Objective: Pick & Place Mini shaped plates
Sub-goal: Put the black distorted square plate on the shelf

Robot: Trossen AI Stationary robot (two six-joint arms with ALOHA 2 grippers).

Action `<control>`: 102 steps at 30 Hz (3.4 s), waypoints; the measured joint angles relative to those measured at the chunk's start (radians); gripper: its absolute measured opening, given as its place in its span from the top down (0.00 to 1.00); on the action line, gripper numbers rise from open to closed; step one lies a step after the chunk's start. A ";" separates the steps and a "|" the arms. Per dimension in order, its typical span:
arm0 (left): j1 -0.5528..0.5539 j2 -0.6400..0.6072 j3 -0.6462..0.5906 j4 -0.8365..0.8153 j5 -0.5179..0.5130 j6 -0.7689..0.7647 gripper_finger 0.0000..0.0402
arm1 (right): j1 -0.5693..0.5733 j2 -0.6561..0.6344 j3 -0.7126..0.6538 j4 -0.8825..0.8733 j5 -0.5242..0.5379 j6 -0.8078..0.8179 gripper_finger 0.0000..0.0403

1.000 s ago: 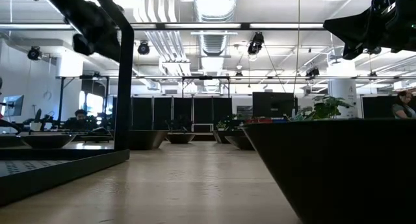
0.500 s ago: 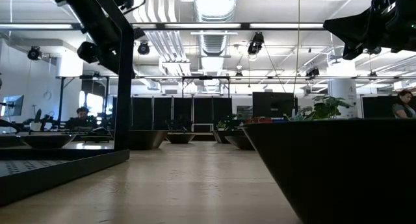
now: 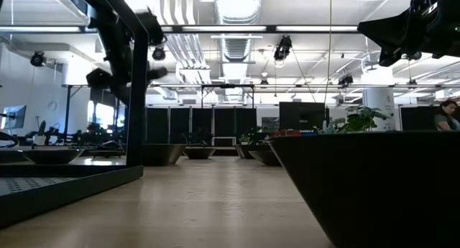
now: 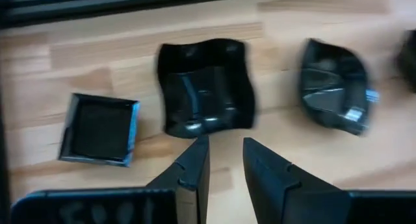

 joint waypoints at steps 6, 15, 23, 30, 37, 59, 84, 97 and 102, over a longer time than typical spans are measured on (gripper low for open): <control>0.076 0.082 0.002 0.008 -0.001 0.002 0.79 | 0.000 0.000 0.000 0.000 0.000 -0.003 0.98; 0.103 0.187 0.002 0.060 -0.004 0.049 0.79 | 0.000 0.000 0.000 0.000 0.000 -0.003 0.98; 0.127 0.238 0.003 0.118 -0.023 0.007 0.79 | 0.000 0.000 0.000 0.000 0.000 -0.001 0.98; 0.143 0.260 -0.001 0.134 -0.021 0.000 0.79 | 0.000 0.000 0.000 0.000 0.000 0.000 0.98; 0.147 0.305 -0.004 0.146 -0.019 -0.002 0.79 | 0.000 0.000 0.000 0.000 0.000 0.000 0.98; 0.153 0.308 -0.004 0.136 0.009 0.001 1.00 | 0.000 -0.001 0.000 0.000 0.000 0.000 0.98; 0.081 -0.270 0.029 -0.258 0.028 0.052 1.00 | 0.000 -0.001 0.000 0.000 0.000 -0.003 0.98; -0.198 -0.479 0.029 -0.369 0.161 0.090 1.00 | 0.000 0.000 0.000 0.000 0.000 0.000 0.98; -0.349 -0.496 0.029 -0.433 0.235 0.106 1.00 | 0.000 0.000 0.000 0.000 0.000 0.000 0.98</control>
